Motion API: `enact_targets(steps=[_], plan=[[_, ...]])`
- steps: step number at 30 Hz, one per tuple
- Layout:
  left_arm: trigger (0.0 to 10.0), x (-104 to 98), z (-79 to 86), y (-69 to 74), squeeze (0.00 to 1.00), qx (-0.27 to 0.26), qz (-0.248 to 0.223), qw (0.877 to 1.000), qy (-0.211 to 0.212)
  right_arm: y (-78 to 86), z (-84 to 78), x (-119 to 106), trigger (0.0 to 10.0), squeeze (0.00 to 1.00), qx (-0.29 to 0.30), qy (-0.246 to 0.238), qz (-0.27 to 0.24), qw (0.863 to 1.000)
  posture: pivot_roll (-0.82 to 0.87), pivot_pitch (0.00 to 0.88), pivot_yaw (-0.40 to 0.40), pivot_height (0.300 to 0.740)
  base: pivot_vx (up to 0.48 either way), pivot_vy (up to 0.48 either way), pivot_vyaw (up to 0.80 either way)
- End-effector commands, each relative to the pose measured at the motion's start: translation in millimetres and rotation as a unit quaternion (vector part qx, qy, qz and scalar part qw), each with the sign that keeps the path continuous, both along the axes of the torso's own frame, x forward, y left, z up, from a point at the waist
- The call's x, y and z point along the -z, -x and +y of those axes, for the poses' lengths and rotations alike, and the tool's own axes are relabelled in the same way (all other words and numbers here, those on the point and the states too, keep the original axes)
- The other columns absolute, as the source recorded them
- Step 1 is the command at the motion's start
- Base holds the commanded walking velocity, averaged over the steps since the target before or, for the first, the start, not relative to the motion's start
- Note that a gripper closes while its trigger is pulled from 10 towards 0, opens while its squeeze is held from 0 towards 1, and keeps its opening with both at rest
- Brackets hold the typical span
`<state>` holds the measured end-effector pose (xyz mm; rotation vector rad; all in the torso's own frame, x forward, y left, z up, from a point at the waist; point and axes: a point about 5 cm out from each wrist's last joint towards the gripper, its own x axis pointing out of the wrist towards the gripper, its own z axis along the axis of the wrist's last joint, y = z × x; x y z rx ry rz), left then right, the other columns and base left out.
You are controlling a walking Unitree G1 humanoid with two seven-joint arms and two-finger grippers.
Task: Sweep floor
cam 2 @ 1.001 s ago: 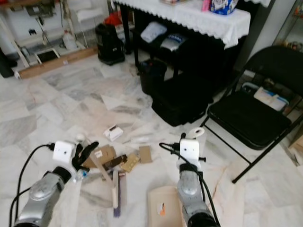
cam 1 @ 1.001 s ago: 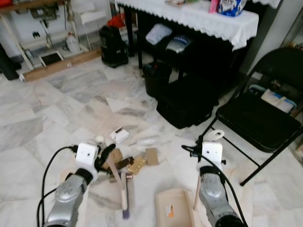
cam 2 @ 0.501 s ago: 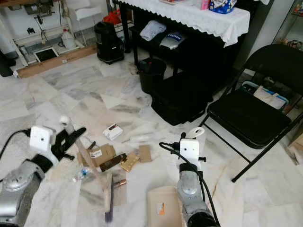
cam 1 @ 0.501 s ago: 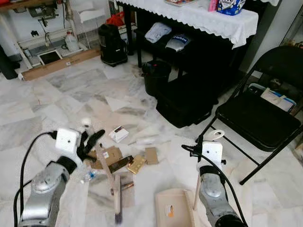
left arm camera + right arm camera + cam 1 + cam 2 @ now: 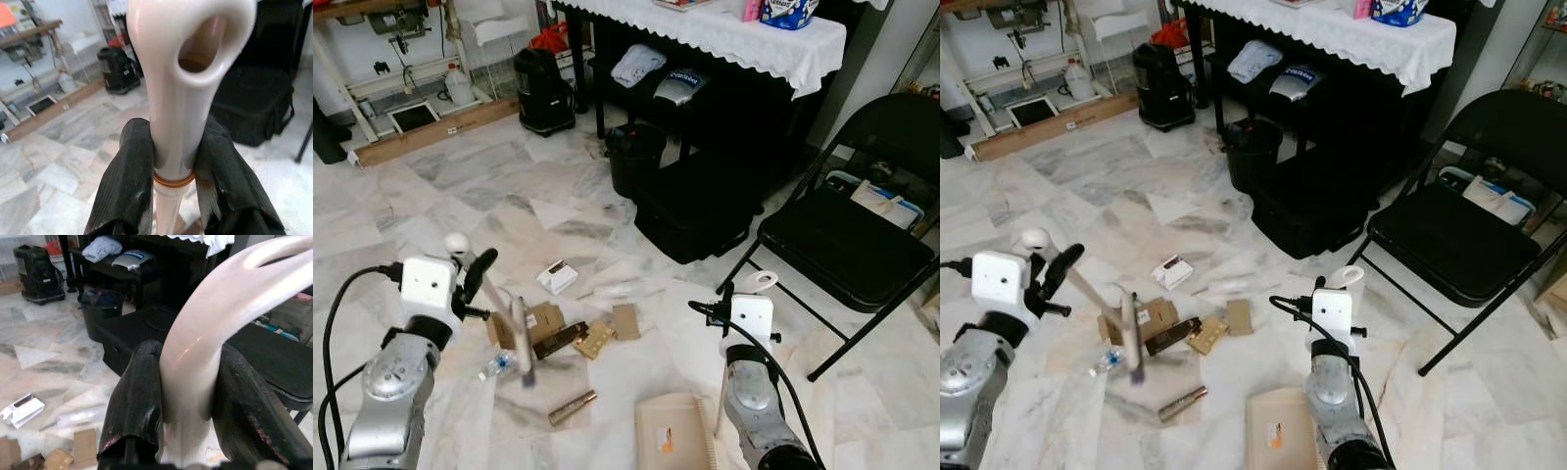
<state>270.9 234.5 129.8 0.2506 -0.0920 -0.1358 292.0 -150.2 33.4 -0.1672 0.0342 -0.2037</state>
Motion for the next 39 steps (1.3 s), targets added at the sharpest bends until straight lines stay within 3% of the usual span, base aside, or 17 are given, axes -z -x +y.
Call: enact_targets(steps=[1,14,31,36,39], plan=[[10.0,-1.7,1.3,1.6,0.0,0.007,-0.006,1.0,-0.024,2.9,-0.2,3.3,10.0,0.0,-0.002,0.007,0.003,1.0,0.19,0.079,0.023,0.74,0.0,0.0,0.0],[10.0,17.7,-6.5,8.6,0.0,0.018,0.023,0.999,-0.017,10.9,0.8,15.7,10.0,0.0,-0.004,0.002,0.028,1.0,0.2,0.083,0.038,0.74,0.0,0.0,0.0],[10.0,32.7,-13.5,15.3,0.0,0.047,0.063,0.997,-0.001,-13.2,4.7,-16.2,10.0,0.0,-0.012,0.018,-0.051,0.998,0.21,0.084,0.062,0.74,0.0,0.0,0.0],[10.0,39.5,-16.9,18.2,0.0,0.061,0.085,0.995,0.007,-10.1,4.9,-10.1,10.0,0.0,-0.01,0.017,-0.035,0.999,0.21,0.083,0.065,0.74,0.0,0.0,0.0],[10.0,49.8,-19.6,21.1,0.0,0.078,0.121,0.989,0.023,-3.3,6.9,0.0,10.0,0.0,-0.009,0.009,-0.012,1.0,0.21,0.083,0.066,0.74,0.0,0.0,0.0]])
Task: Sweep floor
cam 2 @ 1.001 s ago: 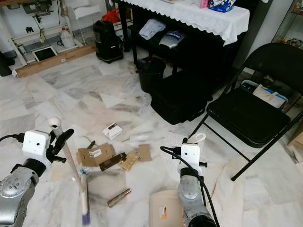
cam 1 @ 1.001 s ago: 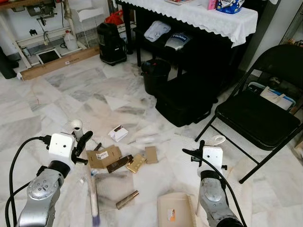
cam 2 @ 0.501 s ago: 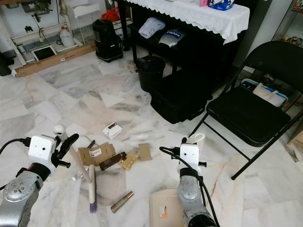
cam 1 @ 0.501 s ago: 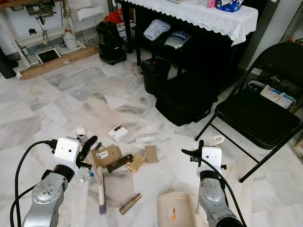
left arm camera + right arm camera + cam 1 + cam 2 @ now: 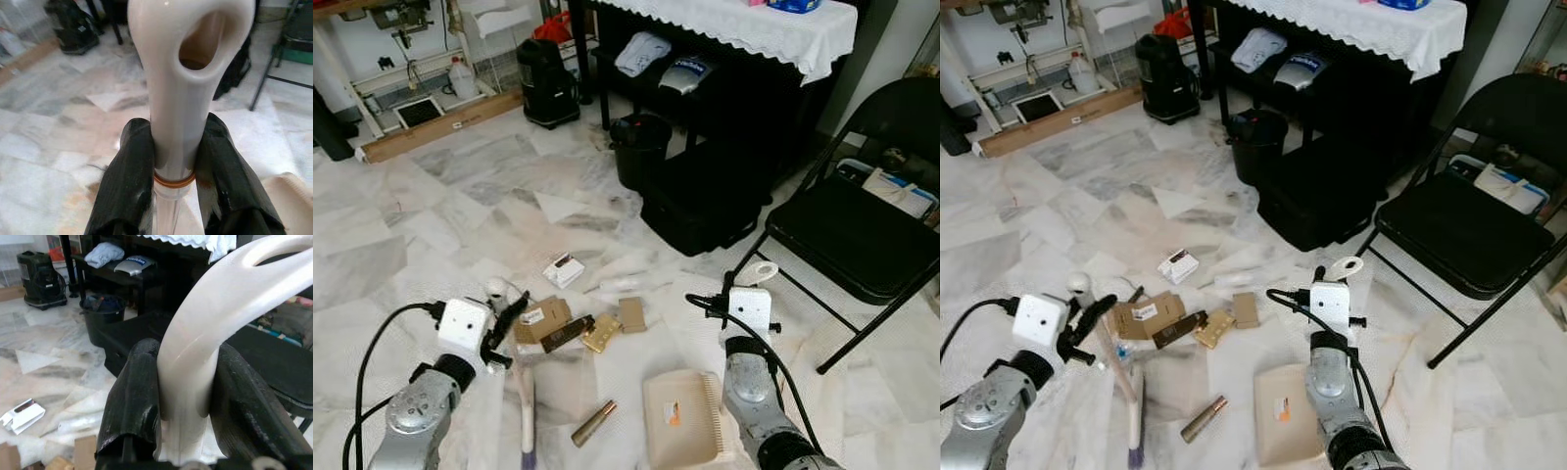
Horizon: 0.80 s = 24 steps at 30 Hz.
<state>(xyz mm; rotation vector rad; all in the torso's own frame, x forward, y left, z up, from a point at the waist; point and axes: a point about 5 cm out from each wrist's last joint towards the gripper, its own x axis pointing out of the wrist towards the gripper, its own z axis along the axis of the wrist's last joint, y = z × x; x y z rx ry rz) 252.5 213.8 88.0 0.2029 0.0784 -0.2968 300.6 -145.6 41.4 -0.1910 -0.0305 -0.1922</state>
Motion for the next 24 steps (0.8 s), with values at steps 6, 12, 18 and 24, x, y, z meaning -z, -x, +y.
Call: enact_targets(steps=[6,12,18,24], plan=[[10.0,25.9,5.7,5.2,0.0,-0.019,0.057,0.997,0.038,20.3,3.2,27.0,10.0,0.0,0.005,-0.017,0.061,0.998,0.2,0.091,0.061,0.74,0.0,0.0,0.0],[10.0,29.1,6.7,-0.7,0.0,-0.045,0.058,0.995,0.063,30.8,6.4,38.6,10.0,0.0,-0.007,-0.014,0.088,0.996,0.2,0.098,0.055,0.74,0.0,0.0,0.0],[10.0,30.3,5.7,-7.5,0.0,-0.057,0.058,0.991,0.103,34.6,9.4,43.2,10.0,0.0,-0.016,-0.015,0.101,0.995,0.19,0.103,0.052,0.74,0.0,0.0,0.0],[10.0,29.1,4.5,-12.0,0.0,-0.052,0.069,0.987,0.139,34.5,8.4,43.1,10.0,0.0,-0.015,-0.015,0.101,0.995,0.19,0.106,0.05,0.74,0.0,0.0,0.0]])
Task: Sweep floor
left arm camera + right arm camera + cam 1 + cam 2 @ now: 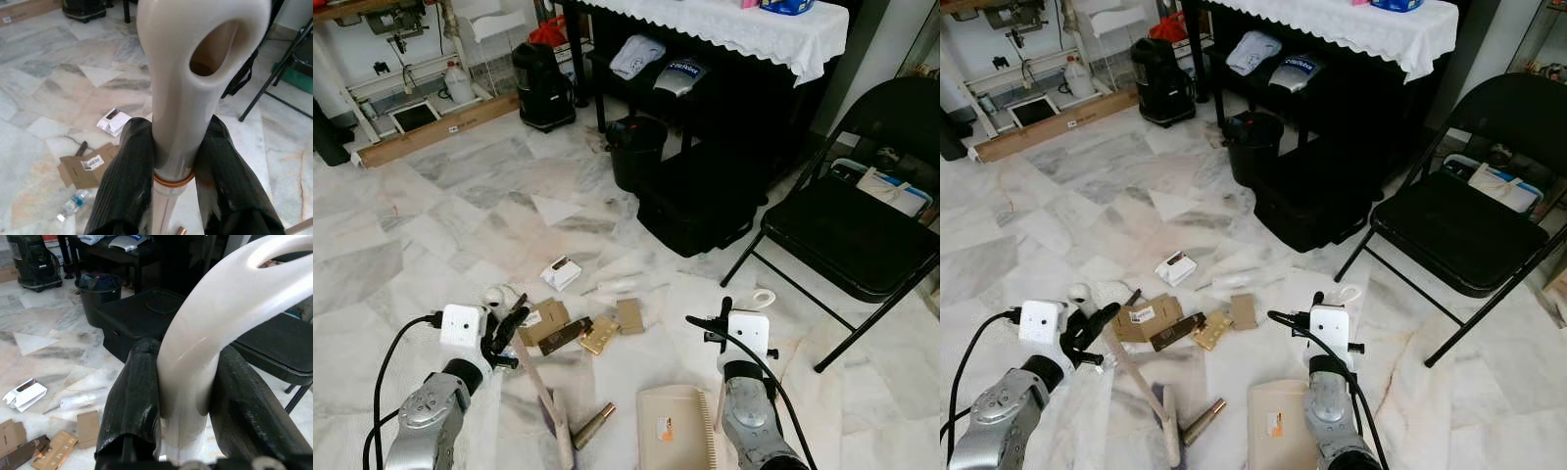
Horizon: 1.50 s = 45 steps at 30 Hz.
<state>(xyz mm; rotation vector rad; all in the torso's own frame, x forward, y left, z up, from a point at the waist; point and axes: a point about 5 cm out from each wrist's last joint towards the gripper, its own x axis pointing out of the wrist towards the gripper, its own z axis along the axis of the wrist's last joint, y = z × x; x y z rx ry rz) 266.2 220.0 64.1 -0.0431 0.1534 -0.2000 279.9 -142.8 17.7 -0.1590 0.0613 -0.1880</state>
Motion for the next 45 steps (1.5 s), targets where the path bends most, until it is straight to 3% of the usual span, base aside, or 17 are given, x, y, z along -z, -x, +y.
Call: enact_targets(steps=[1,23,27,29,35,38,41,43,45], plan=[[10.0,5.0,-2.7,0.4,0.0,0.011,0.02,0.999,0.042,13.2,5.1,18.8,10.0,0.0,-0.018,0.005,0.056,0.998,0.19,0.106,0.05,0.74,0.0,0.0,0.0],[10.0,-5.9,-3.6,-10.1,0.0,0.028,0.015,0.991,0.133,7.1,7.1,14.1,10.0,0.0,-0.019,0.005,0.05,0.999,0.19,0.09,0.051,0.74,0.0,0.0,0.0],[10.0,-8.0,-6.3,-10.4,0.0,0.042,0.022,0.984,0.169,5.1,6.9,12.2,10.0,0.0,-0.017,0.005,0.047,0.999,0.19,0.086,0.049,0.74,0.0,0.0,0.0],[10.0,-9.4,-9.8,-9.0,0.0,0.052,0.029,0.975,0.214,3.8,6.1,11.3,10.0,0.0,-0.015,0.005,0.046,0.999,0.19,0.087,0.049,0.74,0.0,0.0,0.0],[10.0,-14.6,-10.0,-9.9,0.0,0.048,0.022,0.962,0.268,2.4,3.1,10.2,10.0,0.0,-0.01,0.006,0.045,0.999,0.19,0.09,0.045,0.74,0.0,0.0,0.0],[10.0,-19.8,-6.7,-12.4,0.0,0.039,0.009,0.965,0.26,1.9,1.6,9.7,10.0,0.0,-0.009,0.007,0.044,0.999,0.19,0.09,0.044,0.74,0.0,0.0,0.0],[10.0,-36.8,2.5,-18.4,0.0,-0.001,-0.04,0.977,0.209,-0.8,-0.4,6.7,10.0,0.0,-0.006,0.007,0.038,0.999,0.19,0.091,0.043,0.74,0.0,0.0,0.0],[10.0,-40.5,4.6,-19.3,0.0,-0.011,-0.052,0.978,0.201,-1.4,-0.5,5.9,10.0,0.0,-0.006,0.007,0.036,0.999,0.19,0.091,0.043,0.74,0.0,0.0,0.0],[10.0,-56.5,7.6,-21.3,0.0,-0.029,-0.089,0.981,0.171,-4.7,-0.7,2.1,10.0,0.0,-0.005,0.005,0.027,1.0,0.19,0.092,0.04,0.74,0.0,0.0,0.0]])
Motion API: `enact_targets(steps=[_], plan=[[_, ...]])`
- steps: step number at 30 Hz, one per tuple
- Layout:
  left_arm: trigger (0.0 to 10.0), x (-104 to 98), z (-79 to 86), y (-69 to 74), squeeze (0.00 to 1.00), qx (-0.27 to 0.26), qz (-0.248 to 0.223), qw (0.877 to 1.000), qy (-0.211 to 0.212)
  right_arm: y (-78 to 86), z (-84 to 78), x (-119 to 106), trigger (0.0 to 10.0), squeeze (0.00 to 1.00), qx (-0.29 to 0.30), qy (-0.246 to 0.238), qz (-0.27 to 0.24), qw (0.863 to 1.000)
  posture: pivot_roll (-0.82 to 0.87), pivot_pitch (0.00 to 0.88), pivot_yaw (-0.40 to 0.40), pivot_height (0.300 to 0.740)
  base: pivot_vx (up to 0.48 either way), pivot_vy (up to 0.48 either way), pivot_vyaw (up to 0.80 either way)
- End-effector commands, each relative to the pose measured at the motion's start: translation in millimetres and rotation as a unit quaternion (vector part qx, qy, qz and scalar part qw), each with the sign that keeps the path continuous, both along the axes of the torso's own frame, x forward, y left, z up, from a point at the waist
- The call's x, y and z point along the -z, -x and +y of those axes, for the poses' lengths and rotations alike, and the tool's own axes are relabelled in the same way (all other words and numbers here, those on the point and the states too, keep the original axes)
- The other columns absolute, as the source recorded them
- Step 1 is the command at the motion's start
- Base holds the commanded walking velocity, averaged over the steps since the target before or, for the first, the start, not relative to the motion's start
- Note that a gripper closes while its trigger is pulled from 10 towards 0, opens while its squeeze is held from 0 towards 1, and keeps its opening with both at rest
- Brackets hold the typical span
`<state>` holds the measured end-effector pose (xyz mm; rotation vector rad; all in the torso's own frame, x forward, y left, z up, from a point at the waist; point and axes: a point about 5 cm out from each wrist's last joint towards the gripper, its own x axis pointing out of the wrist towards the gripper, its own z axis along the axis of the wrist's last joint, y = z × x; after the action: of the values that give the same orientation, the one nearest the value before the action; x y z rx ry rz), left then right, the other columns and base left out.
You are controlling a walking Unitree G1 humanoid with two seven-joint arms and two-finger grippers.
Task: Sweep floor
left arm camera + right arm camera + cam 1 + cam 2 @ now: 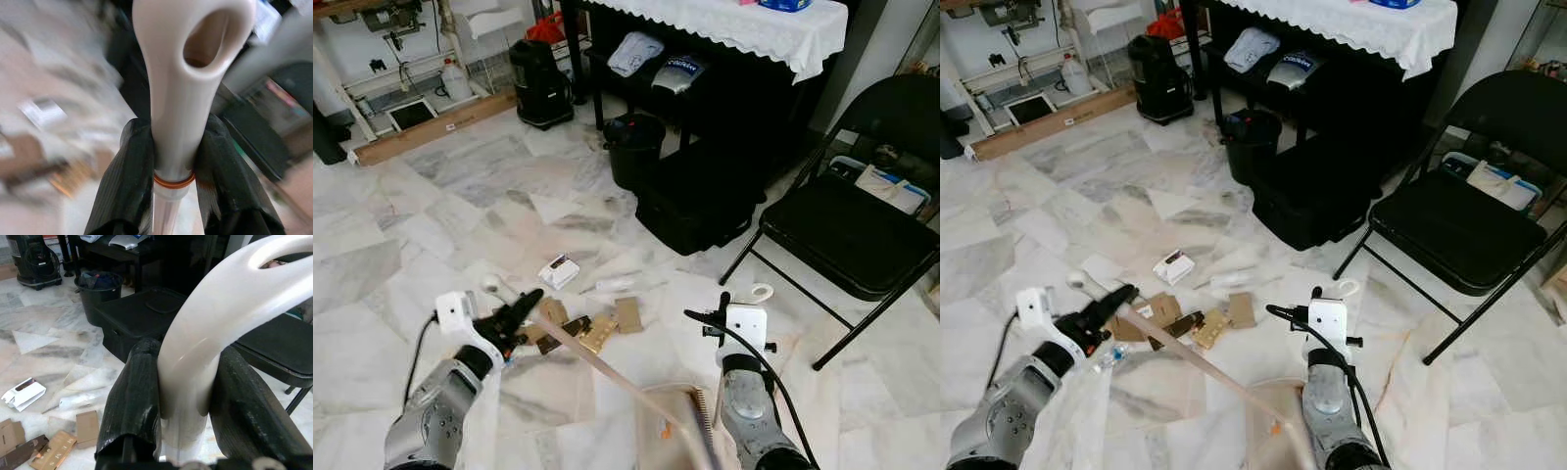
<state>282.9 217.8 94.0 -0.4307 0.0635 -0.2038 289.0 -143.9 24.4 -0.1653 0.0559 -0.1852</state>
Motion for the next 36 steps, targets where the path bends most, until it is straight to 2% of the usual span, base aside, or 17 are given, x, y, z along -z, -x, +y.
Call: enact_targets(steps=[1,6,9,13,14,18,21,25,28,32,36], plan=[[10.0,-30.5,9.7,-4.6,0.0,-0.032,-0.068,0.997,-0.032,3.8,0.4,8.0,10.0,0.0,-0.003,0.001,0.028,1.0,0.19,0.092,0.04,0.74,0.0,0.0,0.0],[10.0,-60.5,8.7,-5.0,0.0,-0.068,-0.126,0.987,-0.071,-2.3,0.0,1.0,10.0,0.0,-0.006,-0.001,0.013,1.0,0.19,0.085,0.033,0.74,0.0,0.0,0.0],[10.0,-74.8,9.1,-6.1,0.0,-0.103,-0.16,0.976,-0.104,-5.8,-1.4,-3.1,10.0,0.0,-0.005,-0.001,0.005,1.0,0.18,0.074,0.028,0.74,0.0,0.0,0.0],[10.0,-81.0,4.9,-7.8,0.0,-0.116,-0.179,0.966,-0.149,-8.7,-3.7,-7.2,10.0,0.0,0.001,-0.008,-0.005,1.0,0.18,0.058,0.024,0.74,0.0,0.0,0.0],[10.0,-79.2,2.3,-9.3,0.0,-0.116,-0.181,0.962,-0.167,-11.0,-5.7,-10.6,10.0,0.0,0.009,-0.021,-0.013,1.0,0.18,0.051,0.023,0.74,0.0,0.0,0.0],[10.0,-66.9,-2.0,-10.4,0.0,-0.118,-0.167,0.959,-0.196,-17.0,-7.2,-20.7,10.0,0.0,0.017,-0.035,-0.038,0.999,0.17,0.028,0.026,0.74,0.0,0.0,0.0],[10.0,-53.9,-7.4,-9.9,0.0,-0.12,-0.154,0.96,-0.202,-23.1,-7.1,-33.9,10.0,0.0,0.017,-0.041,-0.073,0.996,0.15,0.003,0.024,0.74,0.0,0.0,0.0],[10.0,-47.3,-13.4,-11.5,0.0,-0.117,-0.153,0.957,-0.217,-27.9,-6.3,-47.3,10.0,0.0,0.011,-0.045,-0.107,0.993,0.14,0.0,0.016,0.74,0.0,0.0,0.0],[10.0,-41.0,-16.5,-12.2,0.0,-0.117,-0.149,0.957,-0.221,-29.4,-6.8,-51.1,10.0,0.0,0.008,-0.045,-0.116,0.992,0.14,0.0,0.014,0.74,0.0,0.0,0.0],[10.0,-27.2,-28.9,-11.4,0.0,-0.089,-0.143,0.955,-0.244,-32.8,-7.0,-62.9,10.0,0.0,0.004,-0.049,-0.142,0.989,0.13,0.0,0.014,0.74,0.0,0.0,0.0],[10.0,-20.7,-30.2,-14.2,0.0,-0.088,-0.137,0.956,-0.243,-36.3,-5.2,-71.6,10.0,0.0,0.0,-0.05,-0.156,0.986,0.12,0.0,0.013,0.74,0.0,0.0,0.0]])
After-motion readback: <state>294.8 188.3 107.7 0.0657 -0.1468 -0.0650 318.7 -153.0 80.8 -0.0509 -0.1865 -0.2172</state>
